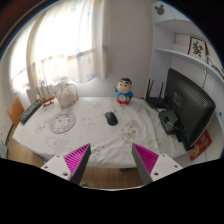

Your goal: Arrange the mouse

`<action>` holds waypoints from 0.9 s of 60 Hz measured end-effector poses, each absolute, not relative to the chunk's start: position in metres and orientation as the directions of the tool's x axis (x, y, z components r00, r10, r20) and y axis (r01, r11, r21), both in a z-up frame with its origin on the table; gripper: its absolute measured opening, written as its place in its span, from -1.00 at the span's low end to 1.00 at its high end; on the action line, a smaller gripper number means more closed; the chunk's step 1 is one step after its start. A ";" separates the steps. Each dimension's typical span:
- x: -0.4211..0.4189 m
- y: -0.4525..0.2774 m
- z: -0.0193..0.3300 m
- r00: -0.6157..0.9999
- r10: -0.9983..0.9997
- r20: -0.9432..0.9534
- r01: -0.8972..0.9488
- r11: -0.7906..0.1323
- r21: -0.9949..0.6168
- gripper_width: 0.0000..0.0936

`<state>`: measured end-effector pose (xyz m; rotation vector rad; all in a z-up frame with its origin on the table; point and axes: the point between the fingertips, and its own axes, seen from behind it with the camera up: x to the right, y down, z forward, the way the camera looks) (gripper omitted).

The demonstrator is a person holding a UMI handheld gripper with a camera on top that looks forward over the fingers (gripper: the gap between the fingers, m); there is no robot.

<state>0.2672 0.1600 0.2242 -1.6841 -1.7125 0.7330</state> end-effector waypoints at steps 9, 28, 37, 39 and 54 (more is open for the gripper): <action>0.237 0.137 0.202 -0.032 0.999 0.018 0.592 0.033 -0.806 0.83; 0.152 0.145 0.131 -0.026 0.999 0.021 0.513 0.032 -0.858 0.83; 0.107 0.154 0.094 -0.012 1.000 0.027 0.513 0.029 -0.858 0.83; 0.096 0.156 0.088 -0.007 1.000 0.028 0.510 0.028 -0.860 0.83; 0.015 0.164 0.039 0.006 0.999 0.052 0.517 0.042 -0.855 0.83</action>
